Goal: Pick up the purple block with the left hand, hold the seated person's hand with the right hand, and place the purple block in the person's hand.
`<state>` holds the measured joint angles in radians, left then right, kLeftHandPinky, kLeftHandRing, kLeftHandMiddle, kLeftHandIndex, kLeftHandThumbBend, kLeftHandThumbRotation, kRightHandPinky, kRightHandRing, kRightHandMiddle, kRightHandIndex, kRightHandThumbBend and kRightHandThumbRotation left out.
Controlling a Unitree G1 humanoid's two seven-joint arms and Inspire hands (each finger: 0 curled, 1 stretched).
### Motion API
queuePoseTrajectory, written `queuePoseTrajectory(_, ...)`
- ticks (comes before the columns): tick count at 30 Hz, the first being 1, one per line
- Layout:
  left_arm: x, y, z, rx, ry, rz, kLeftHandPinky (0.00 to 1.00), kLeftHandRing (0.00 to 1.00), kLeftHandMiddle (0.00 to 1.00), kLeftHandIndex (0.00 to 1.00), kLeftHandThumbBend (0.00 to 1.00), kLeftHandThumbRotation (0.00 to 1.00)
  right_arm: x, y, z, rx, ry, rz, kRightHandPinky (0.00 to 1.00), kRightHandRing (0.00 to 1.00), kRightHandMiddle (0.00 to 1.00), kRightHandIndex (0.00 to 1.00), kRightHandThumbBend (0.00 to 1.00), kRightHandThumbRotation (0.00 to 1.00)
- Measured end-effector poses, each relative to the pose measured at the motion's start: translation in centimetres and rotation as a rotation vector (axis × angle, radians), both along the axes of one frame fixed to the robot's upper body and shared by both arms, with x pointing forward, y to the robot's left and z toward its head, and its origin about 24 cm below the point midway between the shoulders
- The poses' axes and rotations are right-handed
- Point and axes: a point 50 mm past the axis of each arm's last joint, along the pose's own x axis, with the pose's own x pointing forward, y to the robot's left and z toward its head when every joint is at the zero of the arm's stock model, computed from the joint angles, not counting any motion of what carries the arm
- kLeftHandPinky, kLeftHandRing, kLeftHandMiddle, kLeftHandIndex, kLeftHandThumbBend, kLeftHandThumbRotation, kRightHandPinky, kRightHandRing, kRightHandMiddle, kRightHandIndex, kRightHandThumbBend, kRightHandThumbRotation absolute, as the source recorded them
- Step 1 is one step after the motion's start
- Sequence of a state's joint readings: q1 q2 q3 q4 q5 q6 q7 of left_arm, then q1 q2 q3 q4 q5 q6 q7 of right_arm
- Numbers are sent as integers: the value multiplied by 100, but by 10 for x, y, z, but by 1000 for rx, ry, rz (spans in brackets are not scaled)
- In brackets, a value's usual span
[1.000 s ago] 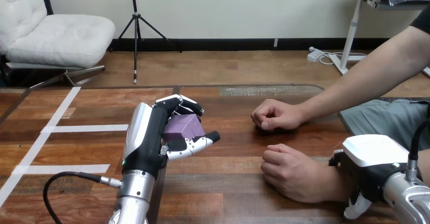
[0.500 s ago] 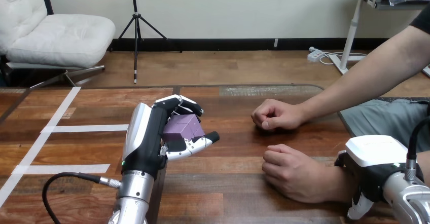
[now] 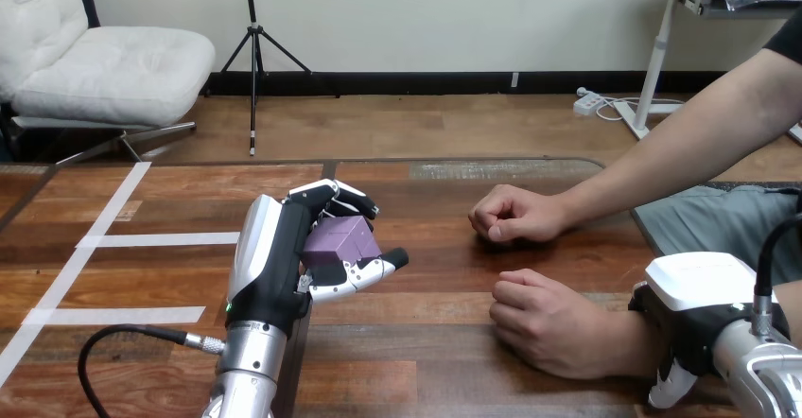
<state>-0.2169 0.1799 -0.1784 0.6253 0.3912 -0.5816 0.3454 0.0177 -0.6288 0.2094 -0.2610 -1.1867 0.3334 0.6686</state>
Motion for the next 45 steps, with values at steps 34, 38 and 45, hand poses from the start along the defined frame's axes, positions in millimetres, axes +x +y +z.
queuePoseTrajectory(34,-2,1,-2,3,4,0,37,43,49,50,71,0,9,-3,-9,26,-2,-31,31,43,54,66,73,1)
queuePoseTrajectory(38,-3,1,-1,3,3,0,37,43,49,50,71,0,9,-3,-9,40,-4,-37,34,46,55,65,74,0)
queuePoseTrajectory(45,-3,0,-1,3,2,0,37,43,49,50,71,0,10,-4,-9,60,-13,-42,35,47,54,62,75,0)
